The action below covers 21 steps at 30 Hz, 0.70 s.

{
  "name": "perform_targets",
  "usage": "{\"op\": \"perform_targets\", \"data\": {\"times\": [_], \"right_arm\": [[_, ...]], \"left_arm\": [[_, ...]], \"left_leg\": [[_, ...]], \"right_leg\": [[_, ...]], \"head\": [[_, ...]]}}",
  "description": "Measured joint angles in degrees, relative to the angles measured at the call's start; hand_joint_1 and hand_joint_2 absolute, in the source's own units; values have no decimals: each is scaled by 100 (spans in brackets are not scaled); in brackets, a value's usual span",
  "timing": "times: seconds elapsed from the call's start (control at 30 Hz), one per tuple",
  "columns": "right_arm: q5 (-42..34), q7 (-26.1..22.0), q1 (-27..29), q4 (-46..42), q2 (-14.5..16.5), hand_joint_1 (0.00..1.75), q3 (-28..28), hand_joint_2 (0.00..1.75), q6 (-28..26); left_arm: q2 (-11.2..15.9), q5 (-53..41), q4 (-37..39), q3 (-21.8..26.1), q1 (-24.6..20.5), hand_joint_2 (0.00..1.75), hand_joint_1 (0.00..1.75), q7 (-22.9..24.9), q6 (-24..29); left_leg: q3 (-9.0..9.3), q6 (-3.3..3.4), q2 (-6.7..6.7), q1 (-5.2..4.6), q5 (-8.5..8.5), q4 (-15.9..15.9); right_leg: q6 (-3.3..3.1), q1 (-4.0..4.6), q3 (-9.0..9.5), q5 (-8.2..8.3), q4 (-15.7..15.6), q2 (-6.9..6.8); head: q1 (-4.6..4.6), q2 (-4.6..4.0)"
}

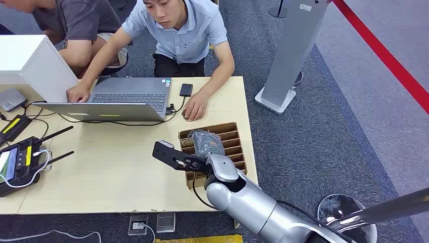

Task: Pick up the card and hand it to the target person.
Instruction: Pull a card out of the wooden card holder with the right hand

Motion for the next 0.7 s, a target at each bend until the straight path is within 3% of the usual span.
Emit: {"op": "perform_targets", "data": {"times": [0.4, 0.7], "right_arm": [[-53, 0, -26, 11, 0, 170, 7, 175, -59], [-103, -36, -27, 11, -2, 175, 31, 175, -155]], "left_arm": [[0, 0, 0, 0, 0, 175, 0, -2, 0], [0, 8, 0, 0, 1, 175, 0, 10, 102]], "left_leg": [[0, 0, 0, 0, 0, 0], [1, 0, 0, 0, 0, 0]], "right_leg": [[0, 0, 0, 0, 0, 0], [0, 0, 0, 0, 0, 0]], "head": [[-1, 0], [-1, 0]]}}
